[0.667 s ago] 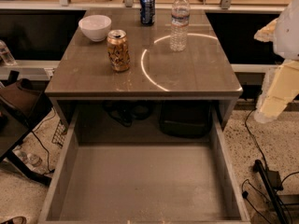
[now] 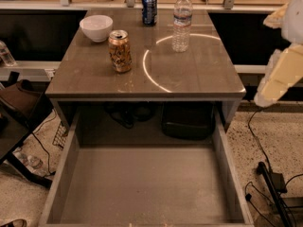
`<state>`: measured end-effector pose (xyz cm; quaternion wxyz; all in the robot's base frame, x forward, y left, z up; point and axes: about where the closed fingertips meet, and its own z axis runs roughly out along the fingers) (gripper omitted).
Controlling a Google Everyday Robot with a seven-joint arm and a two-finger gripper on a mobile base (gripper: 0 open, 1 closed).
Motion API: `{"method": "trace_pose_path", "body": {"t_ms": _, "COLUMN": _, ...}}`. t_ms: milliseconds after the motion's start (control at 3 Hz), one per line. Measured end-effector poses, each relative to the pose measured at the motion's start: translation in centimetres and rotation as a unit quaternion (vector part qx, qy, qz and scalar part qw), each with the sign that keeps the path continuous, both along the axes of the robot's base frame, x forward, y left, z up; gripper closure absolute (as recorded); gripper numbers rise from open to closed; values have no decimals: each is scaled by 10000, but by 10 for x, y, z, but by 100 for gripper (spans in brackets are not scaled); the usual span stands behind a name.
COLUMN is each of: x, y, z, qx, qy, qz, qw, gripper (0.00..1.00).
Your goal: Place water bottle into top drawer
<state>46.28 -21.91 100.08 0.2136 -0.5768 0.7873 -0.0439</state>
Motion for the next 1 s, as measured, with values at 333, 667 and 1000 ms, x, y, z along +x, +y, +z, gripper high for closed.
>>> {"method": "trace_pose_path", "body": {"t_ms": 333, "x": 46, "y": -22, "z": 14, "qx": 876, "qy": -591, "qz": -473, "qw": 9933, "gripper": 0}}
{"method": "trace_pose_path", "body": {"t_ms": 667, "x": 104, "y": -35, "z": 2, "qx": 2376, "qy": -1267, "qz": -652, "qw": 9609, "gripper": 0}}
{"method": "trace_pose_path", "body": {"t_ms": 1000, "x": 146, "y": -24, "z": -1, "qx": 3435, "qy": -1846, "qz": -536, "qw": 9193, "gripper": 0}}
